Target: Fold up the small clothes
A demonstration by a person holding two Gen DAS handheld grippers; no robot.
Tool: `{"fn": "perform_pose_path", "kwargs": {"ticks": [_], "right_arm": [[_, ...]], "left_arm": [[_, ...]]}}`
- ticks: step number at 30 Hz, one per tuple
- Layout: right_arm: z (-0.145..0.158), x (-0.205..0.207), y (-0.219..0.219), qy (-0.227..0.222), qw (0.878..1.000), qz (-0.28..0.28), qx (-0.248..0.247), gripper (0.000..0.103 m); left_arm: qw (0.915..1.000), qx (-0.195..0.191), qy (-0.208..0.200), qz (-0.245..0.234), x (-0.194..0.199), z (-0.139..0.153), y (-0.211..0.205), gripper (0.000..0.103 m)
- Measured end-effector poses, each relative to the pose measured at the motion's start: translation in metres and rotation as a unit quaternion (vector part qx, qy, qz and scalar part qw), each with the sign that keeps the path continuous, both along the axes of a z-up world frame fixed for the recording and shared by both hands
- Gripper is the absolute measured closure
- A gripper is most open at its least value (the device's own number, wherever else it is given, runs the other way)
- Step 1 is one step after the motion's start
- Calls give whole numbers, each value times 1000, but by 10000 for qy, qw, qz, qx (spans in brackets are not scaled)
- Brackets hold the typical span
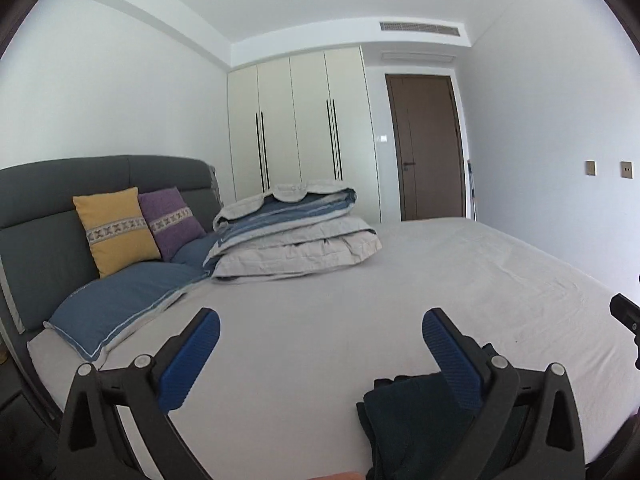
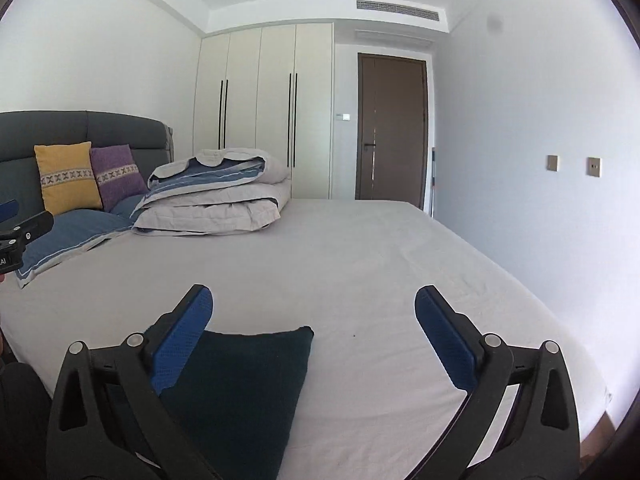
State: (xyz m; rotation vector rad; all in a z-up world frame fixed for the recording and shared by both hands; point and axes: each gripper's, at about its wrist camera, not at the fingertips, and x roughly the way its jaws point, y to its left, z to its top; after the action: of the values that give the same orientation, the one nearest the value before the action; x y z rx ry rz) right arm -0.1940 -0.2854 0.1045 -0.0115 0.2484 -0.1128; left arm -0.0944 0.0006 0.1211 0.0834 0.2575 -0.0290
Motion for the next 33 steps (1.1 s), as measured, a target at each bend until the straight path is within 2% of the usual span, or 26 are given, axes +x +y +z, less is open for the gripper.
{"fn": "perform_pose_path", "kwargs": {"ticks": [2, 4, 8, 12, 17, 19, 23, 33], "right_arm": [[12, -6, 6, -146, 9996, 81, 224, 0], [23, -13, 6, -195, 9985, 154, 479, 0], [28, -14, 11, 305, 9963, 228, 775, 0], [0, -8, 7, 1399, 9875, -76, 727, 0], [-51, 11, 14, 2167, 9726, -137, 831, 0], [-67, 18, 16, 2396, 9664, -145, 916, 0], [-82, 33, 26, 2521, 9637, -155, 864, 0], [-90, 43, 31, 2662, 9604, -119, 808, 0]], "left_arm": [[9993, -97, 337, -128, 8, 0, 1, 0], [9990, -76, 435, -18, 12, -5, 1, 0], [9930, -47, 1176, 130, 28, -35, 5, 0], [9767, -121, 2140, 58, 43, -81, 4, 0], [9631, -10, 2691, -37, 39, -116, -4, 0], [9608, -7, 2774, -23, 36, -122, -5, 0], [9576, -77, 2881, -20, 37, -126, -3, 0], [9549, -118, 2968, -27, 38, -127, -1, 0]]}}
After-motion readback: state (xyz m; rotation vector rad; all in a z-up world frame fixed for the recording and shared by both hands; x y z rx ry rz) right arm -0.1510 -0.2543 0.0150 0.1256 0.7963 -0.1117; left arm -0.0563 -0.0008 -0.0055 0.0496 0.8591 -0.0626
